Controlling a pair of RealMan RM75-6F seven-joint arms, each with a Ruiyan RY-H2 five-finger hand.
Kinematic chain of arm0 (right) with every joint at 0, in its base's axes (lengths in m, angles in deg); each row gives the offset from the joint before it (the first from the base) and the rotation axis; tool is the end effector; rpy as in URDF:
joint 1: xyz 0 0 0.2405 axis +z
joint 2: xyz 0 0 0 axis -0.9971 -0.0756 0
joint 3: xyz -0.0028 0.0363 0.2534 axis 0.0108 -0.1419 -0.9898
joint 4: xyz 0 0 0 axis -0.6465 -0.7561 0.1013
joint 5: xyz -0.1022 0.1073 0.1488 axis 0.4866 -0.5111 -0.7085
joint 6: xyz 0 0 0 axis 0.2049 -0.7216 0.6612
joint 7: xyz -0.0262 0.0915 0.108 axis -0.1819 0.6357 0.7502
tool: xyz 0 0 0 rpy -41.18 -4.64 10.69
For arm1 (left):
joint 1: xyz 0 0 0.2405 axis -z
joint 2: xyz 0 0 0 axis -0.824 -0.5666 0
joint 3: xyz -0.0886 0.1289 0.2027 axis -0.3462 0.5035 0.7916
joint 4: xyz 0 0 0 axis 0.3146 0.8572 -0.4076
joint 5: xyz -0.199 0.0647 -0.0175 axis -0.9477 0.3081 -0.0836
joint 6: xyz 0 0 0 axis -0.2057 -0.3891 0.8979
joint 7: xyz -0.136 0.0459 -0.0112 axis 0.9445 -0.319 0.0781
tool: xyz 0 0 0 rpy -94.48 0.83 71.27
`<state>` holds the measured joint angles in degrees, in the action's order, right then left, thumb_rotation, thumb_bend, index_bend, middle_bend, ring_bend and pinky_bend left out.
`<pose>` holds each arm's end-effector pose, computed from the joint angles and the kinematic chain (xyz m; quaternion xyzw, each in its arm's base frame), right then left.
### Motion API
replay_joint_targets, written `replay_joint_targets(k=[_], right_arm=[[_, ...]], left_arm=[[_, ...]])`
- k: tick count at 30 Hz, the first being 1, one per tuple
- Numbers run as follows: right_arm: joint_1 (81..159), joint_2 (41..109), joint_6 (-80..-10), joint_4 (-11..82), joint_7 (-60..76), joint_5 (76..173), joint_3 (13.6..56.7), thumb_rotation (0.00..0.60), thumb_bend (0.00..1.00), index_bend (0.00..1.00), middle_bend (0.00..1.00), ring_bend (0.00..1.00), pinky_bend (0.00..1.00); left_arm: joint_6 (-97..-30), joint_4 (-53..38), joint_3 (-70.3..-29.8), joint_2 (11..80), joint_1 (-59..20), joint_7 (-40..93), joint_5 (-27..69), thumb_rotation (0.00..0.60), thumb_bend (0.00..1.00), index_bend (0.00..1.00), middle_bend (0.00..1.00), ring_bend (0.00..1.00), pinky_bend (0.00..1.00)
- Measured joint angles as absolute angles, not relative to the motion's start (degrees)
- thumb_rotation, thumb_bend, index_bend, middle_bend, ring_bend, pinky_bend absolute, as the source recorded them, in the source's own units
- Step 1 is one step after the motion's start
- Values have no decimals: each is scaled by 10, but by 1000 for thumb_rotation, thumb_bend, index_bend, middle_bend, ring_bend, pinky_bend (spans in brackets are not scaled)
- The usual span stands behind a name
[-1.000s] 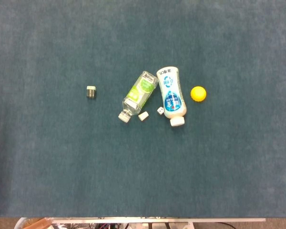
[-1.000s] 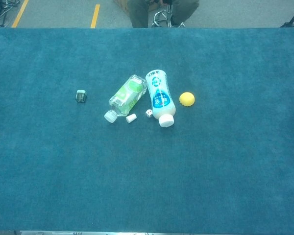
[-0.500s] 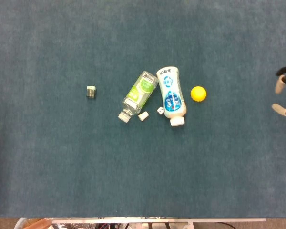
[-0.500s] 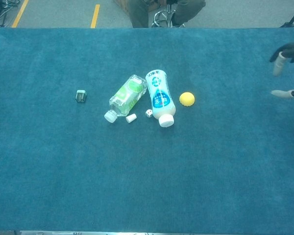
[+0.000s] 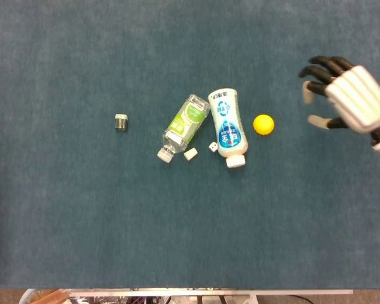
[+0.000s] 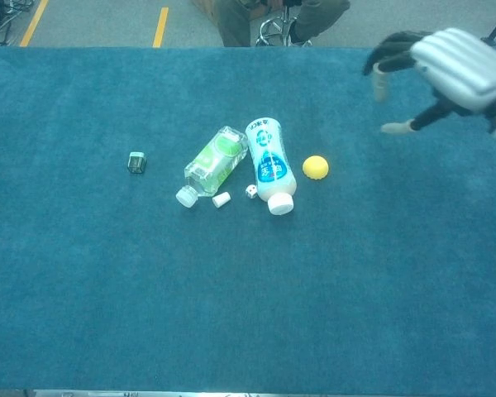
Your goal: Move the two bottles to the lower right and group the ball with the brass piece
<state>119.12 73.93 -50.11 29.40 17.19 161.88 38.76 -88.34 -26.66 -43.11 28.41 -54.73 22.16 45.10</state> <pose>-0.2109 -0.3320 0.0534 0.7631 -0.2456 0.4620 0.3794 -0.3211 0.1524 0.1548 -0.5779 -0.3848 -0.3617 0.6222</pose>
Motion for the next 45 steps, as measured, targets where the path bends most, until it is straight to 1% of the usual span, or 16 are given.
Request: replay_joint_targets(k=[2, 7, 11, 13, 15, 17, 19, 22, 25, 34, 45], right_arm=[[1214, 755, -495, 270, 178, 1633, 390, 600, 11, 576, 330, 203, 313], [1262, 792, -489, 216, 197, 1666, 402, 600, 10, 576, 330, 194, 254], [1292, 812, -489, 182, 210, 1689, 416, 600, 6, 574, 327, 180, 256], [1306, 823, -492, 162, 217, 1701, 424, 600, 2, 555, 318, 175, 264], [1316, 832, -497, 142, 225, 1709, 430, 600, 0, 518, 299, 164, 257], [1326, 845, -504, 118, 236, 1718, 437, 600, 0, 473, 270, 142, 213], [1336, 858, -508, 91, 249, 1724, 445, 600, 0, 369, 207, 92, 130], [1351, 876, -509, 54, 269, 1729, 458, 600, 0, 250, 135, 31, 100], [1362, 892, -503, 28, 280, 1728, 472, 600, 0, 187, 102, 15, 97], [1380, 903, -494, 16, 286, 1722, 499, 600, 0, 163, 98, 14, 96], [1402, 917, -476, -7, 303, 1721, 523, 600, 0, 163, 99, 14, 107]], left_arm=[[-886, -263, -431, 286, -549, 229, 452, 600, 19, 303, 167, 149, 407], [-885, -250, -430, 288, -552, 247, 451, 600, 18, 303, 167, 149, 408], [-880, -244, -430, 289, -551, 255, 451, 600, 19, 303, 167, 149, 408], [-877, -242, -430, 289, -550, 258, 450, 600, 19, 303, 167, 149, 408], [-875, -240, -431, 290, -550, 261, 449, 600, 19, 303, 167, 149, 408], [-873, -237, -431, 290, -549, 265, 448, 600, 18, 303, 167, 149, 408], [-871, -233, -432, 291, -548, 269, 447, 600, 19, 303, 167, 149, 408], [-870, -228, -432, 293, -550, 276, 445, 600, 19, 303, 167, 149, 408], [-870, -221, -432, 295, -552, 286, 442, 600, 19, 303, 167, 149, 408], [-869, -200, -432, 304, -557, 310, 437, 600, 19, 303, 167, 149, 408], [-857, -190, -435, 311, -554, 313, 429, 600, 18, 303, 167, 149, 408]])
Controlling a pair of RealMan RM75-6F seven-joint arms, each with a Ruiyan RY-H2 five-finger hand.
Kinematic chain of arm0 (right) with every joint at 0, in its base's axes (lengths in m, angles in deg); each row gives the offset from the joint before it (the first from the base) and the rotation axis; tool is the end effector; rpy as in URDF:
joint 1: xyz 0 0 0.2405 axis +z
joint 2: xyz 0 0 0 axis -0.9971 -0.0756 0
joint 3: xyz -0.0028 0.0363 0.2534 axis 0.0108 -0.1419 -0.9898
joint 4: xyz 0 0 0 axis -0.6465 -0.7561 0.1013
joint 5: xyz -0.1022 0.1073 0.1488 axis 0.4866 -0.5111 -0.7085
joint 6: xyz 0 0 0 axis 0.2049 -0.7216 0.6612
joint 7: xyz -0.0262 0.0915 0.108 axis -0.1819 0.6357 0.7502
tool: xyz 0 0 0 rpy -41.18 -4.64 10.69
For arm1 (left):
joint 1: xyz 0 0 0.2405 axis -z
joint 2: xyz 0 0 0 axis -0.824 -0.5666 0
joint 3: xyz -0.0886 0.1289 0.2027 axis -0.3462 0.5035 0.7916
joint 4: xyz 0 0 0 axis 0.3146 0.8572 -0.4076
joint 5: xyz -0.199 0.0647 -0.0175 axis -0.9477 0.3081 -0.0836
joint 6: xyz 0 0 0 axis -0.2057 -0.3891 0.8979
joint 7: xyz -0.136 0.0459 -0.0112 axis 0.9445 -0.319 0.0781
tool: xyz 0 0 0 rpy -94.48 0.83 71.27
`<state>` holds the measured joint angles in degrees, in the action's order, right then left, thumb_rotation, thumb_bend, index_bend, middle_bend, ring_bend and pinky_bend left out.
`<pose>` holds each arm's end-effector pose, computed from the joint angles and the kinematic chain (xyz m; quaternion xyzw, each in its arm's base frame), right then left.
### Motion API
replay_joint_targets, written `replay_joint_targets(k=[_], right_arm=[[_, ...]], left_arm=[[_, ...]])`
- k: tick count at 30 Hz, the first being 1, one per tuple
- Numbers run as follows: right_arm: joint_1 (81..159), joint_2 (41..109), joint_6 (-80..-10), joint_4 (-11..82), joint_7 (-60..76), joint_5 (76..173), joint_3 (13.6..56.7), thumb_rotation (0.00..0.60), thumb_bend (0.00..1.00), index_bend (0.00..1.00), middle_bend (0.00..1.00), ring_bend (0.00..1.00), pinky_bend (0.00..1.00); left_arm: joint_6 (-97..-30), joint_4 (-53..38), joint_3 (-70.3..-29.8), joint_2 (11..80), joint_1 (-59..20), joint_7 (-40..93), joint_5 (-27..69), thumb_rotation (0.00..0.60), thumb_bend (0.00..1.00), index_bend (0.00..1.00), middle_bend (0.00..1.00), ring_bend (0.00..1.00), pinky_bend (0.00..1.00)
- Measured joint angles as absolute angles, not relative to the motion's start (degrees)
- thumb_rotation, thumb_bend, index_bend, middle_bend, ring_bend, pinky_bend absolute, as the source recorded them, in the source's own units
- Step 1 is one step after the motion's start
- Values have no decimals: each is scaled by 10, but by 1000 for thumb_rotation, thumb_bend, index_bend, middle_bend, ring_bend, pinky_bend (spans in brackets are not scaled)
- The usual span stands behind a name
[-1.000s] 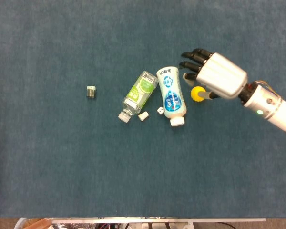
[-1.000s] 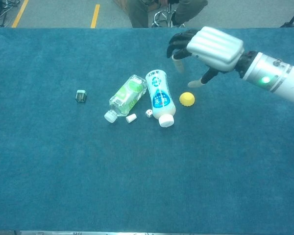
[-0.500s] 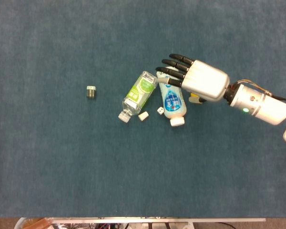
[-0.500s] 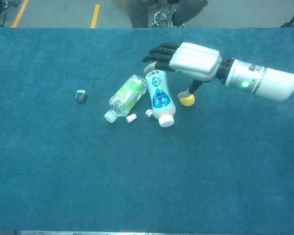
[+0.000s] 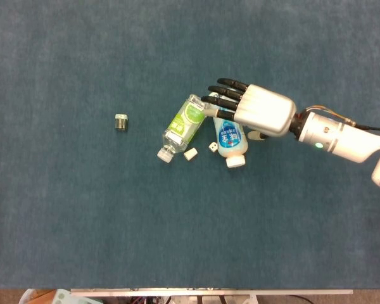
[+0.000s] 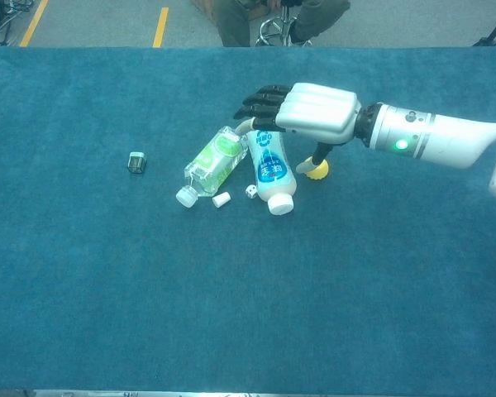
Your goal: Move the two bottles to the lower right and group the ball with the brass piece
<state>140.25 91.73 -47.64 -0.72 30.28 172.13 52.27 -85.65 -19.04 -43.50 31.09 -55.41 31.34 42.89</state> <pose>-0.1475 -0.3779 -0.0465 0.8920 -0.0956 0.3842 0.2183 -0.3515 0.1493 0.1497 -0.5522 -0.4274 -0.3642 0.6163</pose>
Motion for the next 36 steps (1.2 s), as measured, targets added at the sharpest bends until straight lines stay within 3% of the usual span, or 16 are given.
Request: replay_joint_targets(k=[8, 16, 36], right_arm=[[1413, 945, -472, -49, 325, 1723, 545, 600, 0, 162, 157, 39, 175], [1424, 965, -470, -83, 349, 1726, 562, 600, 0, 181, 170, 49, 176], [1426, 993, -474, -138, 385, 1728, 602, 600, 0, 339, 282, 140, 232]], left_arm=[[-862, -187, -434, 312, -560, 321, 428, 600, 18, 303, 167, 149, 408], [-863, -180, -434, 316, -562, 327, 429, 600, 18, 303, 167, 149, 408], [-867, -171, -436, 320, -568, 340, 428, 600, 19, 303, 167, 149, 408]])
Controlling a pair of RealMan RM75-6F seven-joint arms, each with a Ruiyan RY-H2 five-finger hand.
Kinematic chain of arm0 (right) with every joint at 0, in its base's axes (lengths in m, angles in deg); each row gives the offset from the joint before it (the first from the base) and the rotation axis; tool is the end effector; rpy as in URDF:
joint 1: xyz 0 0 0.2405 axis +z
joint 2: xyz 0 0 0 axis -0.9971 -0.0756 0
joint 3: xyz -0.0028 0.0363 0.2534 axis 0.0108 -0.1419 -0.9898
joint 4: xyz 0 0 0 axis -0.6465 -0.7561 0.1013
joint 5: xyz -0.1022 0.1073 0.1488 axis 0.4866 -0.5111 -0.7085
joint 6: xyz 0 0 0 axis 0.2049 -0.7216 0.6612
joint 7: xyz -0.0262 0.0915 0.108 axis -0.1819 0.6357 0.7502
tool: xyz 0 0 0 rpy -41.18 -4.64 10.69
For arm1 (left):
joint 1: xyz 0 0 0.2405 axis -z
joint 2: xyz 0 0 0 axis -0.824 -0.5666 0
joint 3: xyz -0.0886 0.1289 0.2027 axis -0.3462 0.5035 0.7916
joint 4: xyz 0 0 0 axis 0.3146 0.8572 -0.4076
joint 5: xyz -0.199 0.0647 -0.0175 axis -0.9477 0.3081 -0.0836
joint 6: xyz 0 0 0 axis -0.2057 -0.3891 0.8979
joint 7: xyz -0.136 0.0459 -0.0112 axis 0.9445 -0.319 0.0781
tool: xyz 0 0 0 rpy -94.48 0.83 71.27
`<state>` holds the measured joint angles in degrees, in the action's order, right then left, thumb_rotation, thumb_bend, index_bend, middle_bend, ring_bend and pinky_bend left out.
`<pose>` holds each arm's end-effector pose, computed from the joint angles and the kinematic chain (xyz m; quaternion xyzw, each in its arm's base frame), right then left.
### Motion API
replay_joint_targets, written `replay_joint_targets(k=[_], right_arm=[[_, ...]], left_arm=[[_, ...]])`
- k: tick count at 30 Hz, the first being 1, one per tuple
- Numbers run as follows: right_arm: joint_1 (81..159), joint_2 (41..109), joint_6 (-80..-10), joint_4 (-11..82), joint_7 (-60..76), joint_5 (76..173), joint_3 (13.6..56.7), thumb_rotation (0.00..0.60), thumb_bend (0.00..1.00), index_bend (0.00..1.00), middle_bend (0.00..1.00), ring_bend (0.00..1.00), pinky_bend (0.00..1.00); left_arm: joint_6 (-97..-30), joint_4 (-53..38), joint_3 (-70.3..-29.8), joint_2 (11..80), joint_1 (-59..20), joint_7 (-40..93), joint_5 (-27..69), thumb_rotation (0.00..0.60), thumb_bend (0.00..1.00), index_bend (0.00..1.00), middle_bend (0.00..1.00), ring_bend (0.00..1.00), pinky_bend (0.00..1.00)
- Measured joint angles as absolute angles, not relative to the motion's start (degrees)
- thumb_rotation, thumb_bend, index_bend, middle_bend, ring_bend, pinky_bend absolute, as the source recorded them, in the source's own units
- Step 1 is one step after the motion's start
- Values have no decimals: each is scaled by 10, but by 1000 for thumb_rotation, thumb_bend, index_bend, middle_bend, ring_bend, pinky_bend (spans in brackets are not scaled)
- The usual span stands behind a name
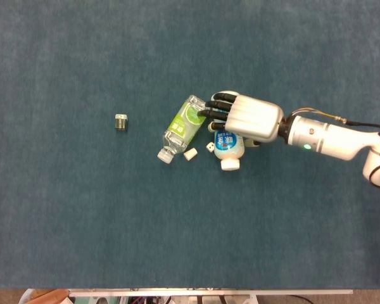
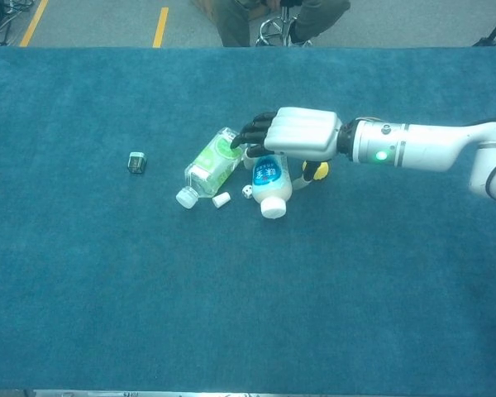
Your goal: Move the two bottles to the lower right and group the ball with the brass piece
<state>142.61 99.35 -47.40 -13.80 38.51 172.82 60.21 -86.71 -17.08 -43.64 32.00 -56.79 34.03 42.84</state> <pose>-0.1524 -0.3786 -0.0780 0.9204 -0.0894 0.3363 0.1784 -0.3587 0.1412 0.1508 -0.5364 -0.4347 -0.3720 0.6204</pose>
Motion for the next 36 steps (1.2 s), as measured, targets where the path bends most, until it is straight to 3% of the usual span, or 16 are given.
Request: replay_joint_targets(k=[19, 31, 36], right_arm=[[1406, 938, -506, -71, 335, 1713, 604, 600, 0, 341, 284, 142, 232], [1403, 936, -487, -56, 330, 1714, 610, 600, 0, 342, 291, 149, 238], [1407, 944, -478, -64, 332, 1714, 611, 600, 0, 401, 327, 186, 277]], left_arm=[[-861, -181, -442, 329, -560, 317, 427, 600, 19, 303, 167, 149, 408], [-860, -183, -444, 331, -562, 316, 421, 600, 19, 303, 167, 149, 408], [-862, -178, -443, 332, -565, 324, 419, 600, 18, 303, 167, 149, 408]])
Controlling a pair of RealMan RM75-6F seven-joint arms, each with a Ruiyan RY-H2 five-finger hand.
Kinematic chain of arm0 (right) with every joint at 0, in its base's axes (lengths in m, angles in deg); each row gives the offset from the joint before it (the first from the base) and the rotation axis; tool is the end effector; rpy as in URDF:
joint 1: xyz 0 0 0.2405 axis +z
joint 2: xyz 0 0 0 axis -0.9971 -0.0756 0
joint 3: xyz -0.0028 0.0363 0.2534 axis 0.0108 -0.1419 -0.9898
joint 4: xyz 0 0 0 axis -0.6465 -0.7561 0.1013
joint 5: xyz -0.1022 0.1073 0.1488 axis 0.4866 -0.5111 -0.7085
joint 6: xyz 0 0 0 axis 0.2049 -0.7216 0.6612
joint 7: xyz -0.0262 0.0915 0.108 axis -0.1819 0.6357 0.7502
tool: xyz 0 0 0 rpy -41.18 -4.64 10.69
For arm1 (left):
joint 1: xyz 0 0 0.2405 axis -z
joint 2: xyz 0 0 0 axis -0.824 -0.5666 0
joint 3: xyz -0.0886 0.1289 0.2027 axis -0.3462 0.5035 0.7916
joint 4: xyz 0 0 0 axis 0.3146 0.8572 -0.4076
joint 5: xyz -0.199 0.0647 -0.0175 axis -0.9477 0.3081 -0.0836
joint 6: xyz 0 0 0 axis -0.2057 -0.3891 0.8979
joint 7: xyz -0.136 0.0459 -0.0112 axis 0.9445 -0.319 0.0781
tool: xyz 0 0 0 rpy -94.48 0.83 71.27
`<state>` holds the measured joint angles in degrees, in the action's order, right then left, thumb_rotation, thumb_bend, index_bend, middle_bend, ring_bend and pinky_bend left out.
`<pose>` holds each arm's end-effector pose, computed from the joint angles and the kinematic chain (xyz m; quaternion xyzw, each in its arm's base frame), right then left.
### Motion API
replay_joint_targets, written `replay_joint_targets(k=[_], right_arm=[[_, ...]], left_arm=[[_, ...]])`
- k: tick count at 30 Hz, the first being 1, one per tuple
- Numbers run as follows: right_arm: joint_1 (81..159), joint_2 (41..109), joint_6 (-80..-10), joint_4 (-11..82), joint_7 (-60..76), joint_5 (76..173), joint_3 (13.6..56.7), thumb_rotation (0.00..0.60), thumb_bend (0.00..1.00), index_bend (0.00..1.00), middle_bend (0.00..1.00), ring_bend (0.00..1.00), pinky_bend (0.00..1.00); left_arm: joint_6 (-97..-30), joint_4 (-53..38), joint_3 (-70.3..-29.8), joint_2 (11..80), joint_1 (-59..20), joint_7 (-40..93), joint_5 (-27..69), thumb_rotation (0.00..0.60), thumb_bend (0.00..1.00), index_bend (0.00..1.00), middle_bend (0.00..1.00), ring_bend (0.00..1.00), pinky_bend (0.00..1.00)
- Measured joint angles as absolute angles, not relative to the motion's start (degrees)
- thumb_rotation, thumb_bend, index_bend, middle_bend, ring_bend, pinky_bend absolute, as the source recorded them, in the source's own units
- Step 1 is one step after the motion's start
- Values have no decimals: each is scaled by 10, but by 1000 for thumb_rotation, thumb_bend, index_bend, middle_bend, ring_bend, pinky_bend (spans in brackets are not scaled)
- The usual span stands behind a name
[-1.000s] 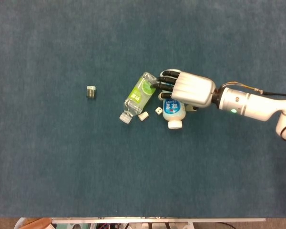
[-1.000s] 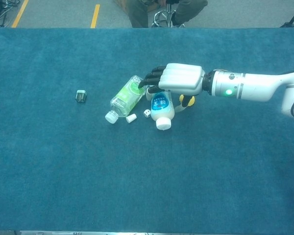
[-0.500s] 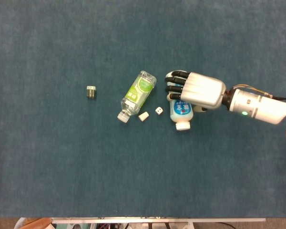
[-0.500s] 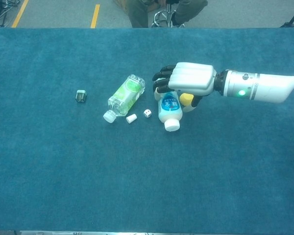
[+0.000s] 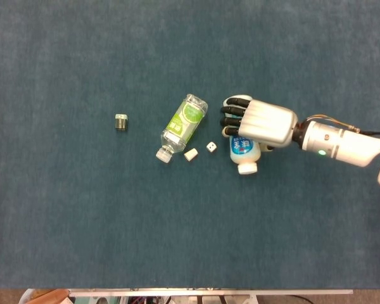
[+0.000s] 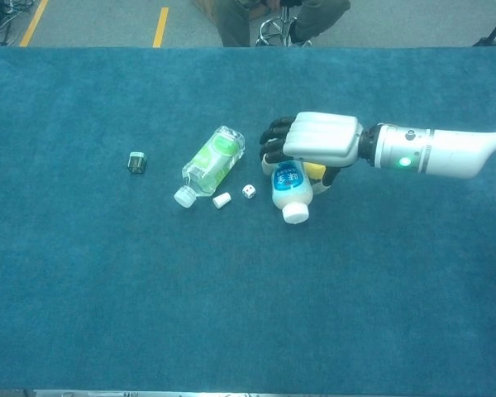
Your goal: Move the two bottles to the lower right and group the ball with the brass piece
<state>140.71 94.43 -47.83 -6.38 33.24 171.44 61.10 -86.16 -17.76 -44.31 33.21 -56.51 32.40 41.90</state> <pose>-0.1711 -0.3683 -0.0624 0.9208 -0.0888 0.3292 0.1893 -0.3560 0.1451 0.1434 -0.5308 -0.4385 -0.3717 0.6227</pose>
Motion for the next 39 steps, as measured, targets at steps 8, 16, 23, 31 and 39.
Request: replay_joint_targets(k=[8, 16, 23, 31, 39], right_arm=[[1411, 958, -474, -77, 338, 1715, 611, 600, 11, 457, 387, 245, 341], [1402, 965, -484, -92, 332, 1709, 606, 600, 217, 620, 515, 371, 458], [1395, 970, -492, -101, 328, 1703, 601, 600, 230, 714, 597, 455, 521], [1390, 972, -508, -105, 326, 1692, 588, 600, 244, 736, 622, 477, 538], [1384, 952, -543, -85, 315, 1680, 570, 600, 244, 736, 622, 477, 538]], left_arm=[[-865, -167, -443, 334, -570, 339, 418, 600, 19, 303, 167, 149, 408], [-864, -164, -443, 335, -570, 342, 419, 600, 19, 303, 167, 149, 408], [-863, -165, -444, 336, -570, 339, 419, 600, 19, 303, 167, 150, 408], [-865, -166, -445, 335, -571, 340, 419, 600, 19, 302, 167, 149, 408], [-867, -172, -447, 332, -570, 336, 420, 600, 19, 303, 167, 149, 408]])
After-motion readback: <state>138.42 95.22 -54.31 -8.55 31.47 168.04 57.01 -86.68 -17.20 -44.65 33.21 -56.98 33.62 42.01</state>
